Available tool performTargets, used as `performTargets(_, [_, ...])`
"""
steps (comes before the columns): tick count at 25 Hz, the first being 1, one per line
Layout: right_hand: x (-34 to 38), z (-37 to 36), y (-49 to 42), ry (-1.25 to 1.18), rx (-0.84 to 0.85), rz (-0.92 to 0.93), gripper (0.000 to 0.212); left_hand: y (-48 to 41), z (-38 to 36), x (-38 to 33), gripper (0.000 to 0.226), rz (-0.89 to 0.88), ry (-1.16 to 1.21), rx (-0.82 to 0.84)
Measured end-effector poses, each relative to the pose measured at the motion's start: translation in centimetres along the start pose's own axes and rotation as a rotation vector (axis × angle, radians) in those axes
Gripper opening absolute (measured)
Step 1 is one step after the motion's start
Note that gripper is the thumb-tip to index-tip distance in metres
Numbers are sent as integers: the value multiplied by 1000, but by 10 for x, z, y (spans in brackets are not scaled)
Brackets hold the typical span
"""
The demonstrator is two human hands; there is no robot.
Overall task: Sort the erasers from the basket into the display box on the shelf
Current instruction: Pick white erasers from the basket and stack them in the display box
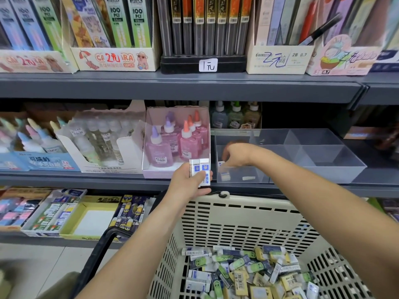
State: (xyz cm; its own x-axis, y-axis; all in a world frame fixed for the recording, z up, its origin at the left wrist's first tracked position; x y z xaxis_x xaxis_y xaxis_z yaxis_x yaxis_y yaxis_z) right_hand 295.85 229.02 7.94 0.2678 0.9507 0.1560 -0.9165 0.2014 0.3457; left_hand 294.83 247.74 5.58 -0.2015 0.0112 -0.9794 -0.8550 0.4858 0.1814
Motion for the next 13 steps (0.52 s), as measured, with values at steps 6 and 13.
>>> performTargets(6, [13, 0, 1, 51, -72, -142, 9, 0, -1, 0, 17, -19, -14, 1])
performTargets(13, [2, 3, 11, -325, -150, -188, 20, 0, -1, -1, 14, -28, -48, -4])
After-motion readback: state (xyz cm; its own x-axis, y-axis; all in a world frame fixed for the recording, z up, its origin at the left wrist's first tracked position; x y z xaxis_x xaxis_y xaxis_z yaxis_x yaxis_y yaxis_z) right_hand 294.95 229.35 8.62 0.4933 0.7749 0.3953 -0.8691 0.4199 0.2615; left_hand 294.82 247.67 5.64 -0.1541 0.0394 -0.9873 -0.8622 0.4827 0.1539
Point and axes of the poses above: each hand's wrist, its own y-axis away from the middle knuckle, its own z-axis out of the back of the hand, x = y × z, the point moved 1 cm from there along -y, towards the middle knuckle, and after that the axes turned 1 degree about -z, right-handed, at the moved point
